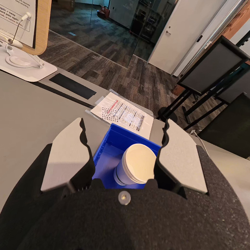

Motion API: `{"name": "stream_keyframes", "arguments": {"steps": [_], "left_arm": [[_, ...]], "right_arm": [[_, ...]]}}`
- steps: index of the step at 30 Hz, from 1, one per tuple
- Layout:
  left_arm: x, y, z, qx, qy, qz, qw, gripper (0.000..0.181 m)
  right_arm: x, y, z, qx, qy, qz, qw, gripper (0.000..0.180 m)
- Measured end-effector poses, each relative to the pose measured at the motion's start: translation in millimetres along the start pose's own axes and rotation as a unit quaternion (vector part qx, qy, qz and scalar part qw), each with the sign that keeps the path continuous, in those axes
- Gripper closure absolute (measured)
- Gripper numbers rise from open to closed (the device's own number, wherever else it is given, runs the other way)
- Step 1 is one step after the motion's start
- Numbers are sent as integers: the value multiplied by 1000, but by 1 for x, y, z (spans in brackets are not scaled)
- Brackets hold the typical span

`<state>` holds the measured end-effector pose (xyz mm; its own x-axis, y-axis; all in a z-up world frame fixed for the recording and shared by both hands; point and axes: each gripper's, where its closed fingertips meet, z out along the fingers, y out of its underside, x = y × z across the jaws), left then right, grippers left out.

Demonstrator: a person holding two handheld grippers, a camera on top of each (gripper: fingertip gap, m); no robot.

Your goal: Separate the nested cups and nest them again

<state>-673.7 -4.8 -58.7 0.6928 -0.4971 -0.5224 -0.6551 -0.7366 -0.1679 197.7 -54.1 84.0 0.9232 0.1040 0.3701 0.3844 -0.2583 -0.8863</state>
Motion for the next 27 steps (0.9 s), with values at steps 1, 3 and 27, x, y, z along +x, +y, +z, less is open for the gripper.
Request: {"name": "stream_keyframes", "arguments": {"steps": [1,3,27], "left_arm": [[1,1,2,-4,0,2,1000,153],[4,3,4,-11,4,7,1000,165],[164,-112,-252,306,163,249,904,181]], "right_arm": [[0,1,0,-1,-1,1,1000,71],[1,2,1,-2,-1,3,1000,71],[-234,-137,-53,239,-375,-110,889,89]]}}
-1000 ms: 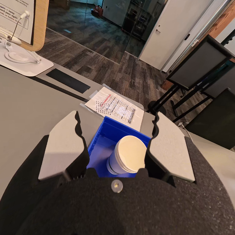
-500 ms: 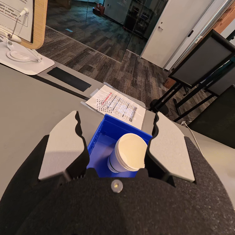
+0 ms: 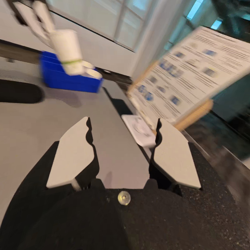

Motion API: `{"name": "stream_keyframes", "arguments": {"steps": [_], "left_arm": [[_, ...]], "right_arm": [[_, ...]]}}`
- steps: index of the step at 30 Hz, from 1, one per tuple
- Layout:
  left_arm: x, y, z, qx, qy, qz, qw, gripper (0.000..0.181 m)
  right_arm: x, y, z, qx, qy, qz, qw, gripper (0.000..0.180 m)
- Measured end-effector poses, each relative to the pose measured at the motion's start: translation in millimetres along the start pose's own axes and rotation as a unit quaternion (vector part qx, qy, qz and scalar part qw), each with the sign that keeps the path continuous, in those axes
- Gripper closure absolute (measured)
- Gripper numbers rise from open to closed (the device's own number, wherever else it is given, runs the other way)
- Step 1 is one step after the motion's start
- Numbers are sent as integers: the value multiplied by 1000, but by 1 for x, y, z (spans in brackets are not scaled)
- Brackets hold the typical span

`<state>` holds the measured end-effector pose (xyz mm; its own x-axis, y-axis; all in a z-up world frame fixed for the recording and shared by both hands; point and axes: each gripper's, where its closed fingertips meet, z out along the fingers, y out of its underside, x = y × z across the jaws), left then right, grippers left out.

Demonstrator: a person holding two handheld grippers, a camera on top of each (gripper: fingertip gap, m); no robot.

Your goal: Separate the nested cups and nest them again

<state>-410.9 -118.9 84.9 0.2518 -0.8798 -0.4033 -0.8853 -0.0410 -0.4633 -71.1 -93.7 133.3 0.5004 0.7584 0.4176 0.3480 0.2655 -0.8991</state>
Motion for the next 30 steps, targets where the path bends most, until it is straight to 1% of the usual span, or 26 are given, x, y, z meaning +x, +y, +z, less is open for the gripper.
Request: {"name": "stream_keyframes", "arguments": {"steps": [3,7,10,14,18,21,23,26,30], "left_arm": [[34,-40,15,22,25,57,998,181],[74,-80,32,47,54,121,990,181],[98,-99,41,58,72,158,983,181],[118,-111,48,57,95,186,976,181],[130,-117,52,57,109,204,971,181],[136,-120,54,57,113,215,968,181],[139,-122,54,59,116,220,967,181],[143,-123,54,60,123,224,965,181],[147,-122,55,59,130,225,964,181]], "right_arm": [[-67,-20,44,26,-121,-17,992,87],[-129,-26,79,29,-213,-14,977,82],[-150,-20,96,14,-230,-13,973,78],[-161,-17,106,19,-248,11,968,77],[-172,-8,110,-4,-277,18,961,79],[-183,-16,108,20,-309,43,950,82],[-190,-14,106,12,-335,56,940,81],[-191,-11,107,10,-334,38,942,89],[-195,-8,106,3,-349,36,936,90]]}}
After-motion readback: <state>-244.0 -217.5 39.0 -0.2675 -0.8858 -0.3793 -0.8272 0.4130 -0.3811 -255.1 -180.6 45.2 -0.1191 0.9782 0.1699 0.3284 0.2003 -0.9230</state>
